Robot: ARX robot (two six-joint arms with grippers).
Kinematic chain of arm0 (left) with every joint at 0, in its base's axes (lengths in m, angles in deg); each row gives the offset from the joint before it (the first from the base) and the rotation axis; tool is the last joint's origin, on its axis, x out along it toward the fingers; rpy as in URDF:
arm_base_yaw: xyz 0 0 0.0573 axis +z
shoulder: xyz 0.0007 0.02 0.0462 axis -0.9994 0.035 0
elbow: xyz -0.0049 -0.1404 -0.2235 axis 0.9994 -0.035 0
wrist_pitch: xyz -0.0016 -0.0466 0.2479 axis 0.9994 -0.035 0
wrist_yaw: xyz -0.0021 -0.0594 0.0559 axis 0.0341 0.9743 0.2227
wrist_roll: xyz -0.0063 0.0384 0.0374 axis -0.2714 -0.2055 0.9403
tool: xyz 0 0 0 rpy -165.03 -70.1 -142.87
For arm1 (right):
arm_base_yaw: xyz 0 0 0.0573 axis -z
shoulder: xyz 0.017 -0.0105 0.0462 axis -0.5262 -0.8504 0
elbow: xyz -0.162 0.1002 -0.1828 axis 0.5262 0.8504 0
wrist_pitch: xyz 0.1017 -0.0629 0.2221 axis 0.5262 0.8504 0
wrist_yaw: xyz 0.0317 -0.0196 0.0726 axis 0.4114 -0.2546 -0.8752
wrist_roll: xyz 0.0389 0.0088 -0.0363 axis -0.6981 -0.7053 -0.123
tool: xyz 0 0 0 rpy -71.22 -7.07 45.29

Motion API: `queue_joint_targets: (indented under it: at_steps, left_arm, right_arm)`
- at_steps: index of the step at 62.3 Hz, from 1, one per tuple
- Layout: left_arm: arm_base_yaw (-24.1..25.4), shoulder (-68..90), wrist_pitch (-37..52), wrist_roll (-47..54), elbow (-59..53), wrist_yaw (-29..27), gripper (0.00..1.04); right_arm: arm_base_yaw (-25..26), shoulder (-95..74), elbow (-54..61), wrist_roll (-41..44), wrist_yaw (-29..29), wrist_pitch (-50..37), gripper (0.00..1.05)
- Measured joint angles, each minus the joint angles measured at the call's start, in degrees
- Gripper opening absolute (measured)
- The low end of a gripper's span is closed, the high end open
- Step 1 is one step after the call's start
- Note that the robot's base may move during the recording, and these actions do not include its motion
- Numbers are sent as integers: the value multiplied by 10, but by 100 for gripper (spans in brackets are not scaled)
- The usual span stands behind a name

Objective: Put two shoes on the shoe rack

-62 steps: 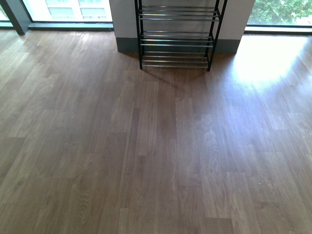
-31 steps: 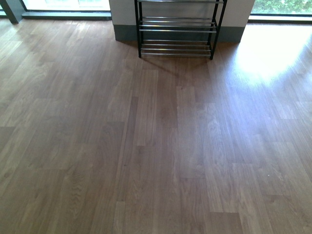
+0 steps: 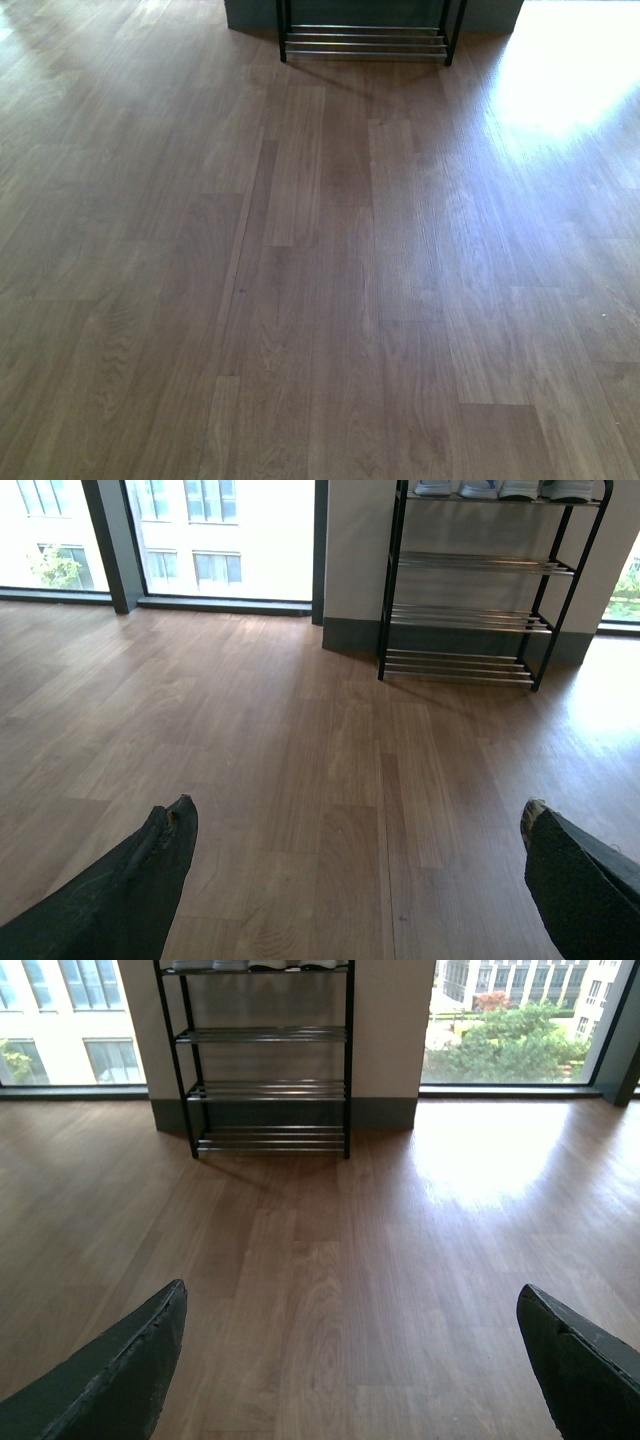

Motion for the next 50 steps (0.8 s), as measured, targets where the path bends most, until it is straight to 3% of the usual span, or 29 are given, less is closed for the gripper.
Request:
queue_joint_targets:
  at_steps: [50]
  left_arm:
    - [0, 0, 0, 0, 0, 0, 95]
  right_arm:
    - [0, 0, 0, 0, 0, 0, 96]
